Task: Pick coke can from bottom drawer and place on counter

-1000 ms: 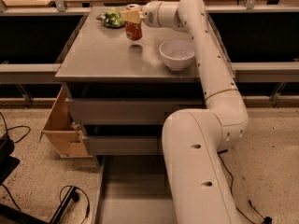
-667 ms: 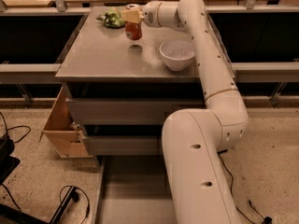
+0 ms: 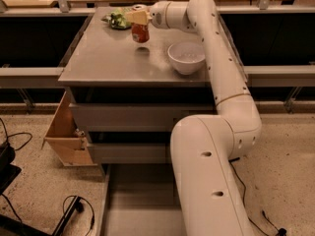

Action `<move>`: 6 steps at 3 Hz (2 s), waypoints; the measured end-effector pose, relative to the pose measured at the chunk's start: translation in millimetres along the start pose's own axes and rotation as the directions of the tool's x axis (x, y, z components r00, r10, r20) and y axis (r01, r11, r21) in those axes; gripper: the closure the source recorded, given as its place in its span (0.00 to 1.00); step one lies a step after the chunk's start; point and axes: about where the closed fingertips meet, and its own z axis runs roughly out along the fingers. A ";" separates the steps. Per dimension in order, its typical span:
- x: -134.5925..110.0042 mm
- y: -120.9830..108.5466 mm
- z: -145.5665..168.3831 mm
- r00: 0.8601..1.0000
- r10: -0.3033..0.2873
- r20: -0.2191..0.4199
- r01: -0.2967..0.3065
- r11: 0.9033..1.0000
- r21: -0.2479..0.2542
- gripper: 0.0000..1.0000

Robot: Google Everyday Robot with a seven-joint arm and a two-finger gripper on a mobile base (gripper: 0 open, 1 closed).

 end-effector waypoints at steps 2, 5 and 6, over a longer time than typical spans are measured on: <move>0.1 0.1 0.1 1.000 0.000 0.000 0.000 1.000 0.000 0.00; -87.9 36.3 -30.5 0.960 -0.280 -0.026 0.281 0.959 0.032 0.00; -140.2 52.4 -77.1 0.923 -0.374 -0.091 0.383 0.918 0.104 0.00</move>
Offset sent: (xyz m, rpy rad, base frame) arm 0.0000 0.0000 0.0000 0.0000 0.0000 0.0000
